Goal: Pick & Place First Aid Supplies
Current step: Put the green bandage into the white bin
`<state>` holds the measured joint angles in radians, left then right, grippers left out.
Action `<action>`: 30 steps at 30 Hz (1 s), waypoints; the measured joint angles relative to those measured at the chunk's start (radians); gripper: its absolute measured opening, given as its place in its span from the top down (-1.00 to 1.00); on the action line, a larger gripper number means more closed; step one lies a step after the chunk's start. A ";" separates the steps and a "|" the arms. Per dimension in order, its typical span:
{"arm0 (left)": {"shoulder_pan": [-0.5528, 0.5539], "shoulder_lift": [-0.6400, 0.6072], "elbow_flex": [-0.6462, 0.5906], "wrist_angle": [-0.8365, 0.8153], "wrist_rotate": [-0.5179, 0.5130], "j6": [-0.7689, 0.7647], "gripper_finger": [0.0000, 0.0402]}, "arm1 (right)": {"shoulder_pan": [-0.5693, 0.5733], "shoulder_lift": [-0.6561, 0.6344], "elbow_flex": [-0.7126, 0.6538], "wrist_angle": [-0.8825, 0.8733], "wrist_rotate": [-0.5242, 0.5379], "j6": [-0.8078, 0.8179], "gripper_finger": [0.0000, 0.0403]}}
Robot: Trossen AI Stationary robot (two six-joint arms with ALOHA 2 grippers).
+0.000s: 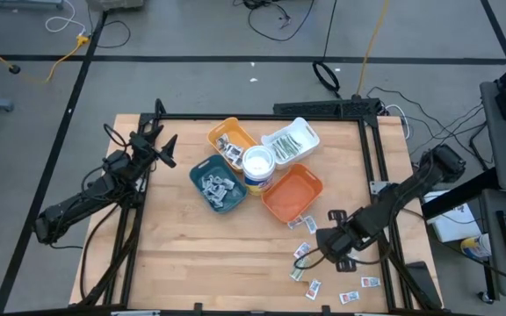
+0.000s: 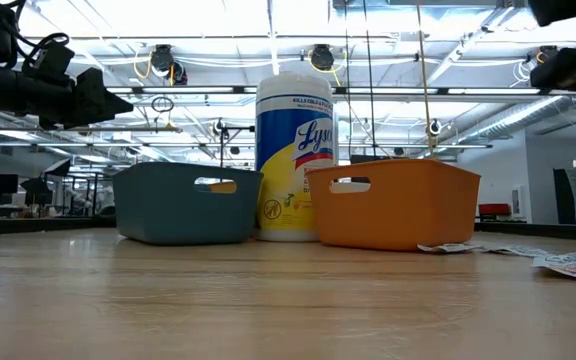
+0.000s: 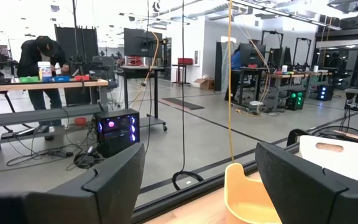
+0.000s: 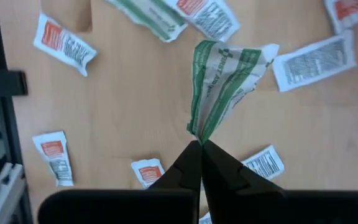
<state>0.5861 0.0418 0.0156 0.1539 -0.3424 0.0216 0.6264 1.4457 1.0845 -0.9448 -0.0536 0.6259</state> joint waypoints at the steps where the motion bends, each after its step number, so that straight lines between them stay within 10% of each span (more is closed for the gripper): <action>1: 0.000 0.000 0.000 0.000 0.000 0.000 -0.53 | -0.007 -0.004 0.007 -0.010 -0.001 0.014 1.00; 11: 0.000 0.000 0.000 0.000 0.000 0.000 -0.53 | -0.180 -0.033 0.068 -0.111 0.005 -0.012 1.00; 30: 0.000 0.000 0.000 0.000 0.000 0.000 -0.53 | -0.924 -0.031 0.158 -0.168 0.005 -0.211 1.00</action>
<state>0.5861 0.0418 0.0158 0.1535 -0.3424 0.0216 -0.2978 1.4149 1.2427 -1.1132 -0.0486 0.4147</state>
